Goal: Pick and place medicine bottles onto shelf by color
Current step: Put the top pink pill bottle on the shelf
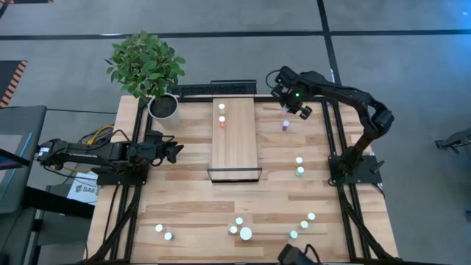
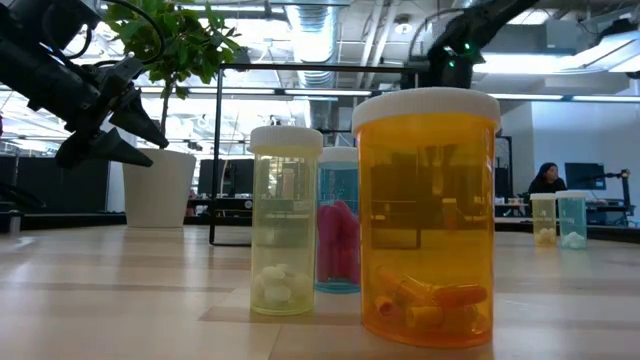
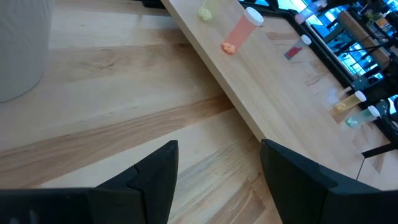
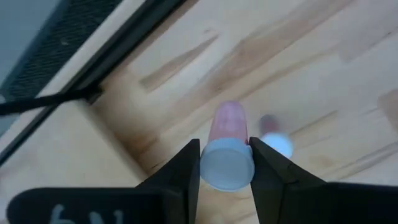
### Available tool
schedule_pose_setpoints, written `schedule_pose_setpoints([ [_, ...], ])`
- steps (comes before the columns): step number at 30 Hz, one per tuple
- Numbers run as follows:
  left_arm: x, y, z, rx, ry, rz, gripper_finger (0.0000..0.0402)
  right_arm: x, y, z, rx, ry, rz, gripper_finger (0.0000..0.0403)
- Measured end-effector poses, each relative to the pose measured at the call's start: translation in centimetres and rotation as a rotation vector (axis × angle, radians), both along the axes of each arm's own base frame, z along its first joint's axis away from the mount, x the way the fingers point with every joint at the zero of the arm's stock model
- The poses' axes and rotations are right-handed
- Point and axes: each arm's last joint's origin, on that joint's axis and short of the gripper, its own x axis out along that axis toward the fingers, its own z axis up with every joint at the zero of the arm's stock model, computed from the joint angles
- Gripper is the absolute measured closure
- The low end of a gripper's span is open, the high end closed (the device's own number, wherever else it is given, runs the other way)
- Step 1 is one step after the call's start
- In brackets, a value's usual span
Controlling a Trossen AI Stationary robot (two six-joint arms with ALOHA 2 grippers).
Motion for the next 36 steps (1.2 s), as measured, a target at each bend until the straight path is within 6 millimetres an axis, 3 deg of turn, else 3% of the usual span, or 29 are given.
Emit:
schedule_pose_setpoints([
  [7,0.0,0.0,0.0,0.0,0.0,0.0,0.0189,2.5,0.8,1.4,-0.054,-0.045,-0.021,0.0283],
  [13,0.0,0.0,0.0,0.0,0.0,0.0,0.0189,5.7,-0.3,0.2,0.059,-0.045,0.064,0.0283],
  [20,0.0,0.0,0.0,0.0,0.001,0.0,0.0189,9.1,-2.3,0.7,0.085,-0.092,0.18,0.0274],
  [26,0.0,0.0,0.0,0.0,0.001,0.0,0.0189,12.0,-2.8,0.2,0.106,-0.053,0.275,0.0273],
  [36,0.0,0.0,0.0,0.0,0.0,0.0,0.0189,15.2,-3.8,-0.2,0.101,-0.053,0.379,0.0271],
])
